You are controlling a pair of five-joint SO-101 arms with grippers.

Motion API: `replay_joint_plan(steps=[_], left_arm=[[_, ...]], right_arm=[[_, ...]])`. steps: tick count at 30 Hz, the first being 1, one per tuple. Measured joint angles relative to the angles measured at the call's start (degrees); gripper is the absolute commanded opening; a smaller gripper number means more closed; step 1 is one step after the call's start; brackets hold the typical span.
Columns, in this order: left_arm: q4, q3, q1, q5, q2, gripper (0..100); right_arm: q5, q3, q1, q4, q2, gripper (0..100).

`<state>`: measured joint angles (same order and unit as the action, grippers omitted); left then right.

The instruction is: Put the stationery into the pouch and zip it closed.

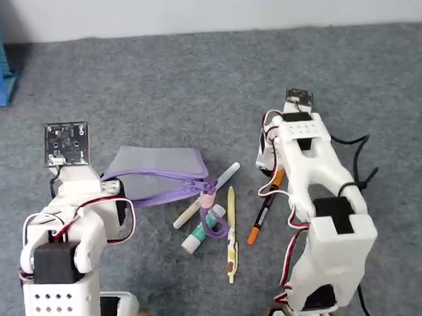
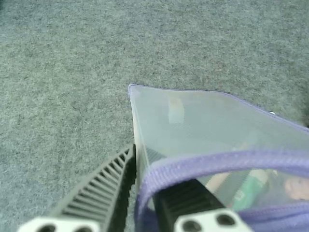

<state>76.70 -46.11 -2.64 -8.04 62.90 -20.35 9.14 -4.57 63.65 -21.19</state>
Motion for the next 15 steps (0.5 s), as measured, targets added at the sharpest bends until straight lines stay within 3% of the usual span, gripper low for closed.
replay_joint_plan(steps=[1, 10, 15], left_arm=[[0.0, 0.0, 0.0, 0.0, 0.0, 1], [0.0, 0.0, 0.0, 0.0, 0.0, 1], [0.0, 0.0, 0.0, 0.0, 0.0, 1]], right_arm=[[0.09, -0.53, 0.35, 0.18, -0.53, 0.1], [3.69, -0.79, 0.53, 0.97, -0.26, 0.8], [3.78, -0.79, -0.62, 8.0, 6.24, 0.8]])
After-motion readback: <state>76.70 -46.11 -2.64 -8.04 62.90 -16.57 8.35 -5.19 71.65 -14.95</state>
